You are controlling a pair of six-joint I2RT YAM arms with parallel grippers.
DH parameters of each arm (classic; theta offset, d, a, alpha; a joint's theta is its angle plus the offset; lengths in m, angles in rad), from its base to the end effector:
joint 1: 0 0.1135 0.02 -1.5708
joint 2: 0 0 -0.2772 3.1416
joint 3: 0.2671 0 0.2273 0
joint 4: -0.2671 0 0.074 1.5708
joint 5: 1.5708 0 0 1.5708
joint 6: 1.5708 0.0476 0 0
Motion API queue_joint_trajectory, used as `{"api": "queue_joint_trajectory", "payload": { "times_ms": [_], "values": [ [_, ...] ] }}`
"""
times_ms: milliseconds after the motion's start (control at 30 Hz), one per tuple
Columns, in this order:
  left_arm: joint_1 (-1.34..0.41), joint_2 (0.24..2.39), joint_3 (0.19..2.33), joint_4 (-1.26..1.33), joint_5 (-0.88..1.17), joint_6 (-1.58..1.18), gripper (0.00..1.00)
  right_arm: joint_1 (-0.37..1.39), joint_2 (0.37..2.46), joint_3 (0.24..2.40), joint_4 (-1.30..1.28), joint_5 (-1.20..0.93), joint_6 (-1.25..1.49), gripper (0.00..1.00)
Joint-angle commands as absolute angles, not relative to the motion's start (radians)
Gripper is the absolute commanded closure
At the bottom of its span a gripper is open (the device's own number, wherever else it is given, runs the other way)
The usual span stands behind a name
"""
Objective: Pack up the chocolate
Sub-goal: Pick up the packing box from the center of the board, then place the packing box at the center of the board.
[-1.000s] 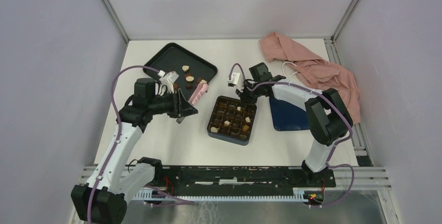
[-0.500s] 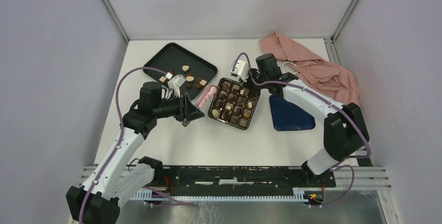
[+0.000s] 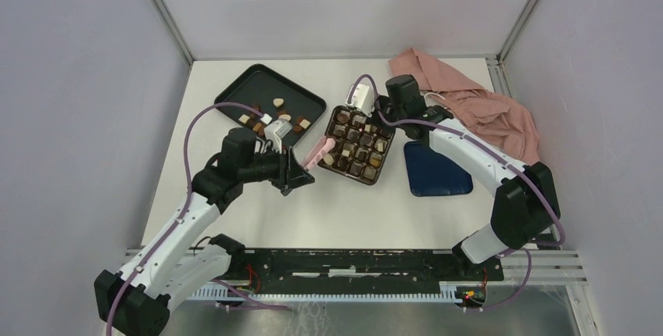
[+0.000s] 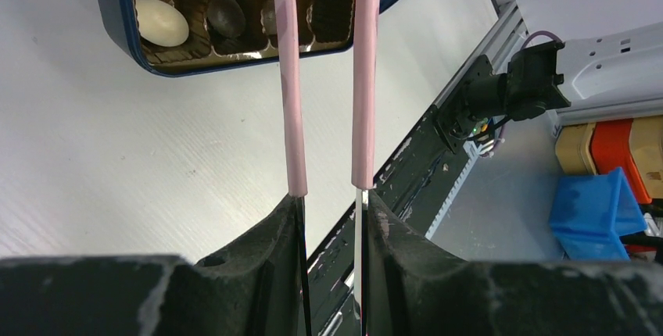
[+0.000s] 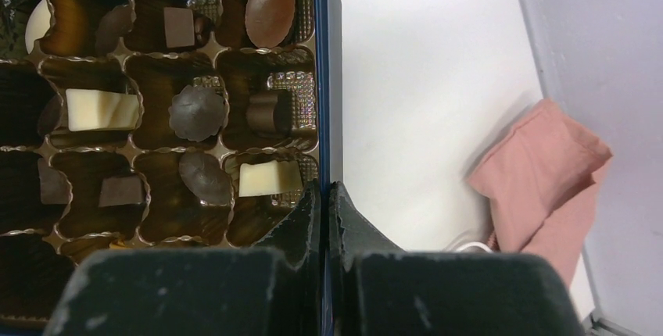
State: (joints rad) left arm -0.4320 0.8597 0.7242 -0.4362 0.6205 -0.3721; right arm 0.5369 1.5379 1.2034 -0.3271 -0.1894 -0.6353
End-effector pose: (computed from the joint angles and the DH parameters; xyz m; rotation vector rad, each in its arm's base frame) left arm 0.1330 -0.0918 0.2924 0.4511 2.1900 -1.1202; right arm 0.2815 0.1780 0.3011 -1.3142 1.7931 0.1573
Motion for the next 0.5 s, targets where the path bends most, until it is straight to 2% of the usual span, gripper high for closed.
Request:
{"api": "queue_joint_trajectory", "payload": {
  "times_ms": [0, 467],
  "values": [
    [-0.461, 0.864, 0.732, -0.361, 0.585, -0.366, 0.98, 0.547, 1.469, 1.315, -0.276, -0.165, -0.654, 1.0],
    [-0.512, 0.883, 0.748, -0.346, 0.595, -0.347, 0.98, 0.548, 1.473, 1.379, -0.303, -0.19, -0.644, 1.0]
  ]
}}
